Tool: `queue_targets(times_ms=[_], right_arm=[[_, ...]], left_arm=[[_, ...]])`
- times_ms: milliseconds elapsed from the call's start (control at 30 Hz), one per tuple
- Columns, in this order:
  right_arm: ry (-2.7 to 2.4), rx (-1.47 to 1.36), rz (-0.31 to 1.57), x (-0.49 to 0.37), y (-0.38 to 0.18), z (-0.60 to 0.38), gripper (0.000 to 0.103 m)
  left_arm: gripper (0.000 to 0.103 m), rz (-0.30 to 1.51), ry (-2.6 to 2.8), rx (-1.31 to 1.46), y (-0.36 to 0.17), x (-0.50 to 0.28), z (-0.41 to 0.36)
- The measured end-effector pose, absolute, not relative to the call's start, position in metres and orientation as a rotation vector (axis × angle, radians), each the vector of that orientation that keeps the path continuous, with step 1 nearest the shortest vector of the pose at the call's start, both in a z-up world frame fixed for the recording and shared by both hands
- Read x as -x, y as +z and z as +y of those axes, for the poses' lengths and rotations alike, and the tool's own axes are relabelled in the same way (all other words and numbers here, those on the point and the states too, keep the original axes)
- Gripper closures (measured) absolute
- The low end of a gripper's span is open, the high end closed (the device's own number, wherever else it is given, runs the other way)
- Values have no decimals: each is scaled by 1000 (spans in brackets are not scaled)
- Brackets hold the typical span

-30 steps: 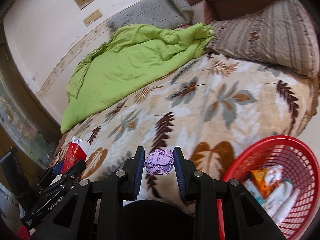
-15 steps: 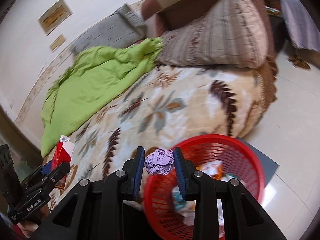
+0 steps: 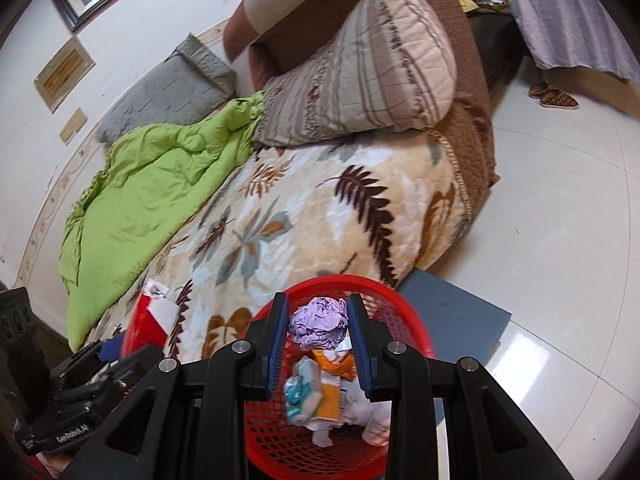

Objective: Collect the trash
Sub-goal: 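Carry the cigarette pack and paper ball over the red wastebasket, then open the left tool to drop the cigarette pack while the right tool drops the paper ball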

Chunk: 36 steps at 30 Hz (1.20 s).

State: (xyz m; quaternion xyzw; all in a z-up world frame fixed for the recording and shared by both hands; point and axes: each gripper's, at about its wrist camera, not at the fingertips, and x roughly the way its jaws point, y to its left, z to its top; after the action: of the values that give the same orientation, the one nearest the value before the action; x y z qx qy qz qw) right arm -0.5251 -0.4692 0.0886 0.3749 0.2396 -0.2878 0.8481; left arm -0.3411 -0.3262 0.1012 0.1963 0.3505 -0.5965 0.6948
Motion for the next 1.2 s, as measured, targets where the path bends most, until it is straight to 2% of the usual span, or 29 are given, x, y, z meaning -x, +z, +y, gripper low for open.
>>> queue_targets(times_ms=[667, 767, 833, 867, 933, 1100, 1200], right_arm=[[-609, -846, 521, 526, 71, -481, 69], [-614, -852, 525, 524, 69, -481, 68], [-618, -860, 525, 524, 69, -481, 63], [-619, -861, 525, 525, 70, -481, 56], [-637, -853, 522, 526, 72, -481, 50], [-654, -837, 523, 527, 77, -479, 49], [-691, -818, 533, 528, 80, -477, 37]], left_arm=[[44, 841, -1347, -480, 78, 346, -352], [39, 844, -1352, -477, 78, 346, -353], [30, 848, -1356, -470, 78, 345, -353], [28, 847, -1362, -466, 78, 346, -353], [24, 840, -1360, -467, 79, 346, -353], [21, 849, -1346, -459, 78, 343, -350], [16, 829, -1320, -455, 80, 340, -344]])
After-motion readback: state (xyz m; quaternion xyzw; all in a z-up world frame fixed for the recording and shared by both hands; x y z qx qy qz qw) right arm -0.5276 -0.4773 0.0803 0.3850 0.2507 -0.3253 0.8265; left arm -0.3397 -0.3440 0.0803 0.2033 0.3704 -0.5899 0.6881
